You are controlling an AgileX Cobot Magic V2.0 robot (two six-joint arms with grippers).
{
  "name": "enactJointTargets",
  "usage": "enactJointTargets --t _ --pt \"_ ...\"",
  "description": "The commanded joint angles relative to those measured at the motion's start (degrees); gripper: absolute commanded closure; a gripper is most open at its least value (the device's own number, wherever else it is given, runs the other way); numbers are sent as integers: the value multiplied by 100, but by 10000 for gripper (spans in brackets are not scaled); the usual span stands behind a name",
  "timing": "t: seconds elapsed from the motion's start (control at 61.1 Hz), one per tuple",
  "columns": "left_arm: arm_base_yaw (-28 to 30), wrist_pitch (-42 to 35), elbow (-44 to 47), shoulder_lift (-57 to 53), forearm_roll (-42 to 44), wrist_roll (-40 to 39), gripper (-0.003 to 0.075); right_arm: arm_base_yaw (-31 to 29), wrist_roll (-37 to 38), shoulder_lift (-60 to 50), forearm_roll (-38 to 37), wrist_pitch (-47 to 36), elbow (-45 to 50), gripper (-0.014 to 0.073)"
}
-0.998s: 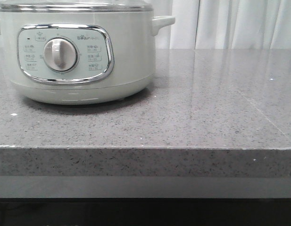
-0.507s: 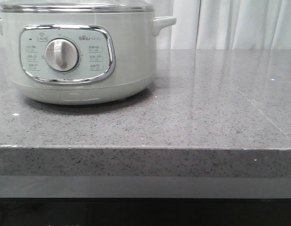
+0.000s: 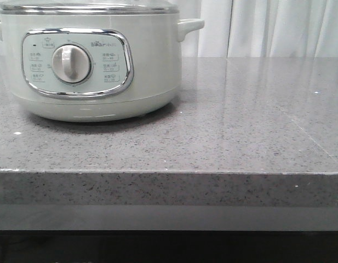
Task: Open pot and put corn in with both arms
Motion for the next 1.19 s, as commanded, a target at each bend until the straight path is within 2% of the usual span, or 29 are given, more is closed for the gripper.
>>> enactJointTargets --t 0.0,1.015,1.178 --pt "5 -419 -7 -145 -60 -63 738 -28 -45 36 7 -460 -156 662" --pt "5 -419 -7 -145 -60 -63 738 -28 -45 36 7 -480 -154 662" --pt "5 -419 -7 -145 -60 -63 738 -84 126 11 -441 -506 20 662"
